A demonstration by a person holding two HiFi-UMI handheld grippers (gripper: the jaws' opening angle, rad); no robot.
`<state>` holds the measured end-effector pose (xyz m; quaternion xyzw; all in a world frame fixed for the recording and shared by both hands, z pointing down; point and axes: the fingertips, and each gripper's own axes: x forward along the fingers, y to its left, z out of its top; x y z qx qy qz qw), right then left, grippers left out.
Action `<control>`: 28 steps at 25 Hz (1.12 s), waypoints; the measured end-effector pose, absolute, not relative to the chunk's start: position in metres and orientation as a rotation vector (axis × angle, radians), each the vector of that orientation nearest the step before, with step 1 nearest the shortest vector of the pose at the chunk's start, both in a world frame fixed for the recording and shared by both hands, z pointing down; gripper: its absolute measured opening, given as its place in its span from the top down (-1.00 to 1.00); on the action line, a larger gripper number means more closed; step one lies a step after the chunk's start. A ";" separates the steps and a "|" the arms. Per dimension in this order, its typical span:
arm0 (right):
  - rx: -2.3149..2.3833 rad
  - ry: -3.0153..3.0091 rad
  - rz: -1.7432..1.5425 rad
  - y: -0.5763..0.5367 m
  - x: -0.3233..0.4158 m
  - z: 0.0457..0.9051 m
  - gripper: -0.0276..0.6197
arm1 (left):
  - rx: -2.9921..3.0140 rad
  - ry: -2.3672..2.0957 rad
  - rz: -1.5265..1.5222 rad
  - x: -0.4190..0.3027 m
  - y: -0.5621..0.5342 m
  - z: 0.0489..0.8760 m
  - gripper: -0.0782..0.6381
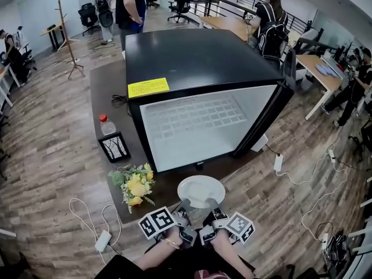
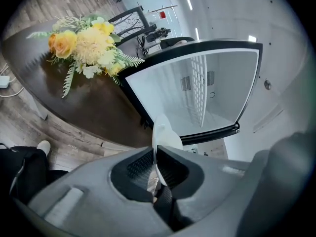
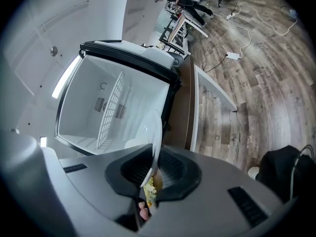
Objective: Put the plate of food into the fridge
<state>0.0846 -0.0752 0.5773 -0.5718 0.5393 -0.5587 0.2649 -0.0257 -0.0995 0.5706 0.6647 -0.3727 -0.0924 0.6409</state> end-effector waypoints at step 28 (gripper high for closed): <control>-1.480 1.672 -1.650 -0.213 0.115 0.585 0.78 | 1.383 -1.000 -0.359 0.002 -0.211 0.581 0.71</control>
